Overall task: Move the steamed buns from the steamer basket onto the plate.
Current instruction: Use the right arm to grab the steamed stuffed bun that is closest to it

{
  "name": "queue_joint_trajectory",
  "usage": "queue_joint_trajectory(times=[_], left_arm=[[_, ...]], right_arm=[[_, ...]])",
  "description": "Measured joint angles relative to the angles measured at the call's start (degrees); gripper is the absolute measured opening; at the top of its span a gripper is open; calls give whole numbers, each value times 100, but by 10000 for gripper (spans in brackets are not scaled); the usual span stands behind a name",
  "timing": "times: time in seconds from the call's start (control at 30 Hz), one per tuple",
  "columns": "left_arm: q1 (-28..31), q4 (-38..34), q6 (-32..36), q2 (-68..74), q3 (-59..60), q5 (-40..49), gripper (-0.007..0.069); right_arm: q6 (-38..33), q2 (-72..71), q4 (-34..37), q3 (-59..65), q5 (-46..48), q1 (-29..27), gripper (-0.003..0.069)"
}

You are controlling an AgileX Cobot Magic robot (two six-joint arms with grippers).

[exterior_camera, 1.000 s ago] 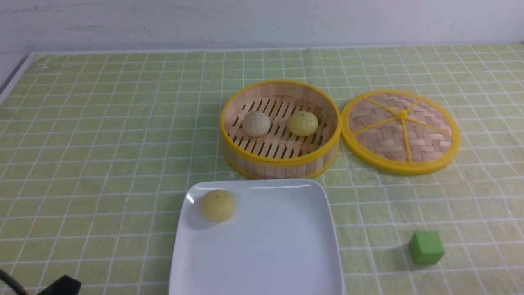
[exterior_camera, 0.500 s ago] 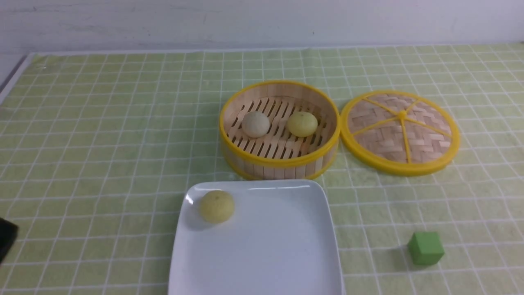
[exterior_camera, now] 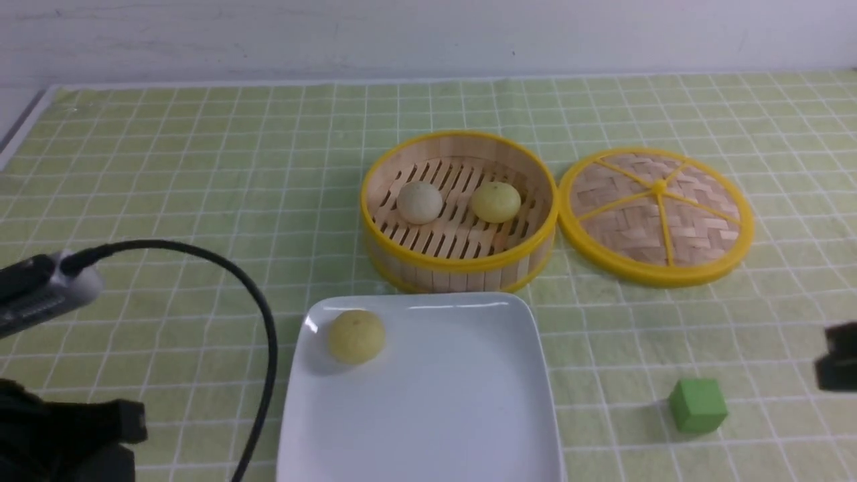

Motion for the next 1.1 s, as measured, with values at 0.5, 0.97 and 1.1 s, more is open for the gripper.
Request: queue_joint_trajectory(times=[0.5, 0.97, 1.1], left_arm=[[0, -323, 367, 261, -6, -366, 25], [0, -323, 367, 261, -6, -366, 73], [0, -323, 367, 261, -6, -366, 85]], right_arm=[[-1433, 3963, 672, -3526, -536, 1537, 329], [33, 6626, -1692, -6110, -1541, 1804, 325], [186, 7022, -1749, -6123, -1836, 1804, 244]])
